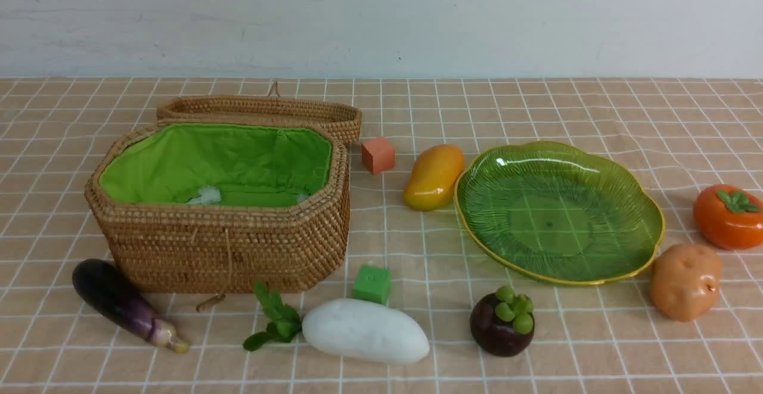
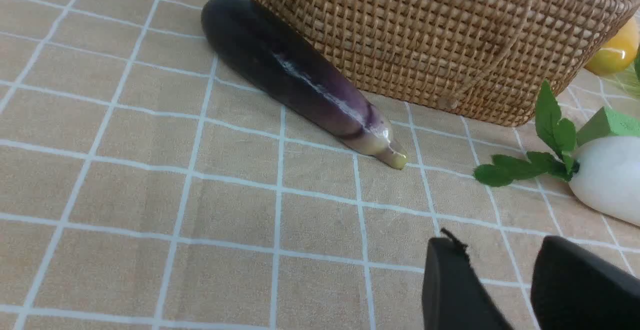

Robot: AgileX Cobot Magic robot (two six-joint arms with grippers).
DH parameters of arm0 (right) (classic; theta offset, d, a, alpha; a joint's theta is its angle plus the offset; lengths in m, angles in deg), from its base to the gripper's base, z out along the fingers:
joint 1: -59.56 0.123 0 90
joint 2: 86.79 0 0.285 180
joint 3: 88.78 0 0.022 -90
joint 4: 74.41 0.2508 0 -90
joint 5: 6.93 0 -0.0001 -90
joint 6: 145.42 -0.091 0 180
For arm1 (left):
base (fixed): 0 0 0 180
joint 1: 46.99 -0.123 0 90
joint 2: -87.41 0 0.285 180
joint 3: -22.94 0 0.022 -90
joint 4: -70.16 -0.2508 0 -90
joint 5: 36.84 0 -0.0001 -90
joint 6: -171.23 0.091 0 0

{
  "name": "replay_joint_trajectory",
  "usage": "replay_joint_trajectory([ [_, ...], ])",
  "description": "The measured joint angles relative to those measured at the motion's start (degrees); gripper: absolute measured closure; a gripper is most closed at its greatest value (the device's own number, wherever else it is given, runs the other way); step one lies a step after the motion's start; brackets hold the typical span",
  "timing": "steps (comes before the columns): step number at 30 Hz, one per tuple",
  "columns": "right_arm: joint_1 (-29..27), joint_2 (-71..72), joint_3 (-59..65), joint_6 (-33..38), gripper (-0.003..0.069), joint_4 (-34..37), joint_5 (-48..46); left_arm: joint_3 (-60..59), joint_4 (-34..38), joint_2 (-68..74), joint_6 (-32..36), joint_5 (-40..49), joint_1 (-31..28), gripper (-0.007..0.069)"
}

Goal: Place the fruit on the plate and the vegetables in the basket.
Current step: Use the left arm to grab an eggplant and put it into the left basket

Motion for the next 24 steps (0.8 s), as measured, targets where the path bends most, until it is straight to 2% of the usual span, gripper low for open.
replay_joint_trajectory([
  [20, 0.0, 0.0, 0.0, 0.0, 0.0417, 0.0, 0.0, 0.0, 0.0, 0.0, 0.0, 0.0, 0.0, 0.0386],
  [24, 0.0, 0.0, 0.0, 0.0, 0.0417, 0.0, 0.0, -0.02, 0.67, 0.0, -0.5, -2.65, 0.0, 0.0386],
])
